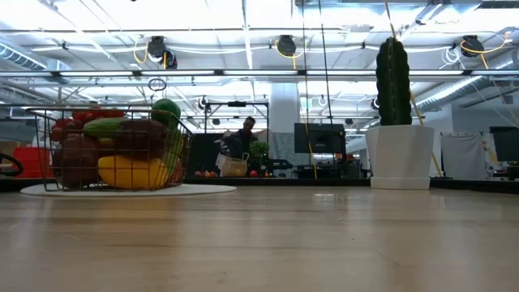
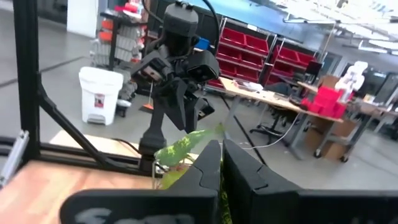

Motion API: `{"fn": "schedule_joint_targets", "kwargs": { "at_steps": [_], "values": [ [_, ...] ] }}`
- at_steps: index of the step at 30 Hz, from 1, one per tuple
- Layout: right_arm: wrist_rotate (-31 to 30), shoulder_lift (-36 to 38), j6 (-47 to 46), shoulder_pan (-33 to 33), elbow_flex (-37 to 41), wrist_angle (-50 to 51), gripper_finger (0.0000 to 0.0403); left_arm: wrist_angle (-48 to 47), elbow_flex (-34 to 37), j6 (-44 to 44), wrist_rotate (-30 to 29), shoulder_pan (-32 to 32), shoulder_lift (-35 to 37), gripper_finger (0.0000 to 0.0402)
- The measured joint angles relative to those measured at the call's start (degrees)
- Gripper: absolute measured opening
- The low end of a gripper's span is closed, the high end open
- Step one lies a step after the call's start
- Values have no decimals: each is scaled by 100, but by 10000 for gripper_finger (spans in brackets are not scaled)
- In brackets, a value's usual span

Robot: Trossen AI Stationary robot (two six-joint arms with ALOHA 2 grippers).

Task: Build produce basket
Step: Put the green grapes into the wire basket

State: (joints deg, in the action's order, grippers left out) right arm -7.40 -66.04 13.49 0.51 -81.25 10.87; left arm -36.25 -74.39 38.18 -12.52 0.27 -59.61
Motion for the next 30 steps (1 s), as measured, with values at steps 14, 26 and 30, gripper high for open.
{"fn": "schedule_joint_targets", "kwargs": {
  "at_steps": [14,26,30],
  "values": [
    [-2,0,809,163,0,23,0,-5,0,219,-364,1,-1,127],
    [-2,0,-91,223,116,27,0,21,0,359,-457,-2,-81,127],
    [-4,0,-1108,223,118,28,0,237,0,431,-457,-4,-188,127]
  ]
}}
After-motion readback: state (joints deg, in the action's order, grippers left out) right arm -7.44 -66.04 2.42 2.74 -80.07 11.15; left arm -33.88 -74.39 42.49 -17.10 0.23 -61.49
